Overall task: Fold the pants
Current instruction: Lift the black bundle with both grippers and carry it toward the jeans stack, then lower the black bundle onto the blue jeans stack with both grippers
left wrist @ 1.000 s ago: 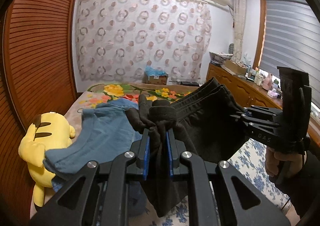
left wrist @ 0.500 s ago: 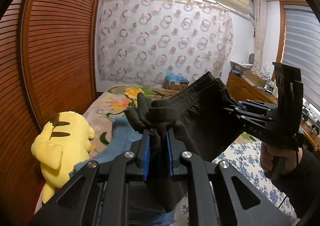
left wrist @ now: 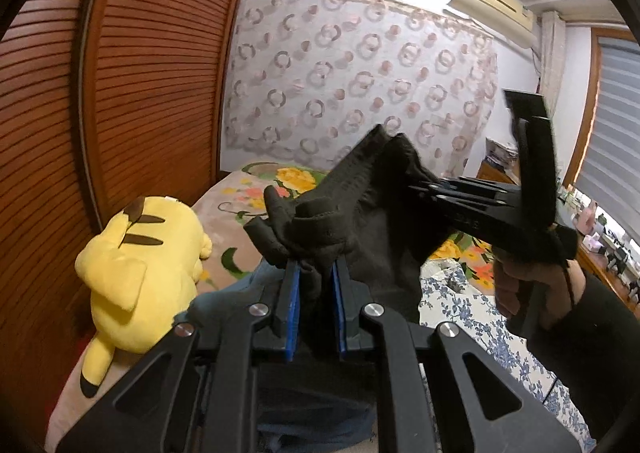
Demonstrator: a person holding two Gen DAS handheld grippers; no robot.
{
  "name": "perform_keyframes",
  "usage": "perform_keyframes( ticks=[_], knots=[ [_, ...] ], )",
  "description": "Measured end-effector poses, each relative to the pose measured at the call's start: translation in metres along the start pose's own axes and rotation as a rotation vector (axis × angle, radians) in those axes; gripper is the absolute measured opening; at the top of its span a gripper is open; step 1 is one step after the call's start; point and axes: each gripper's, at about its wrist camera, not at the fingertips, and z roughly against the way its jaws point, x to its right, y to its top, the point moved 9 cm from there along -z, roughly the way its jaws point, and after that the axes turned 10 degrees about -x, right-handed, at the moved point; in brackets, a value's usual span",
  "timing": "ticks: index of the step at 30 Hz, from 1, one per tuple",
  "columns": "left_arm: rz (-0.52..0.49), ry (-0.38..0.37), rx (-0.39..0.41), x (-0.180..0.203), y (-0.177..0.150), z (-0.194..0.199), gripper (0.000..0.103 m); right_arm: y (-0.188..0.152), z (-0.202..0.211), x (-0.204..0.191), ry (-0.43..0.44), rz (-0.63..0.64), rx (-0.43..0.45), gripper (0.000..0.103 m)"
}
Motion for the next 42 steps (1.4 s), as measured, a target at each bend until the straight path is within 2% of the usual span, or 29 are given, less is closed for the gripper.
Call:
perform_keyframes(
  ticks=[5, 14, 15, 17, 22, 27, 33, 37, 40, 42],
  knots=[
    [0.008, 0.013, -0.005, -0.006, -0.008, -0.002, 0.012, 0.007, -0.022, -0.019, 0.028, 0.035, -0.025, 0.008],
    [0.05, 0.04, -0.073, -0.026, -0.022, -0.02, 0.013, 0.01, -0.063, -0.03, 0.021, 0.067, -0.101, 0.009],
    [0.053, 0.04, -0.077, -0.027, -0.024, -0.02, 0.014, 0.011, -0.066, -0.032, 0.026, 0.072, -0.108, 0.01],
    [0.055, 0.036, -0.081, -0.028, -0.026, -0.016, 0.015, 0.014, -0.071, -0.034, 0.031, 0.077, -0.122, 0.021],
    [0.037, 0.032, -0.036, -0.022, -0.016, 0.003, 0.015, 0.024, -0.059, -0.031, 0.048, 0.057, -0.068, 0.031],
    [0.0, 0.019, -0.013, -0.011, 0.0, 0.006, 0.017, 0.022, -0.038, -0.016, 0.072, 0.03, -0.036, 0.031],
    [-0.037, 0.014, -0.061, -0.001, 0.003, -0.024, 0.017, 0.02, -0.022, -0.001, 0.055, 0.002, -0.011, 0.033],
    [-0.034, 0.037, -0.107, -0.011, -0.008, -0.04, 0.017, 0.023, -0.016, 0.003, 0.036, 0.001, -0.002, 0.038],
    [-0.021, 0.05, -0.13, -0.018, -0.015, -0.047, 0.017, 0.027, -0.012, 0.002, 0.041, -0.003, 0.015, 0.046],
    [-0.019, 0.058, -0.135, -0.019, -0.018, -0.048, 0.017, 0.029, -0.015, 0.0, 0.041, 0.002, 0.008, 0.046]
  ],
)
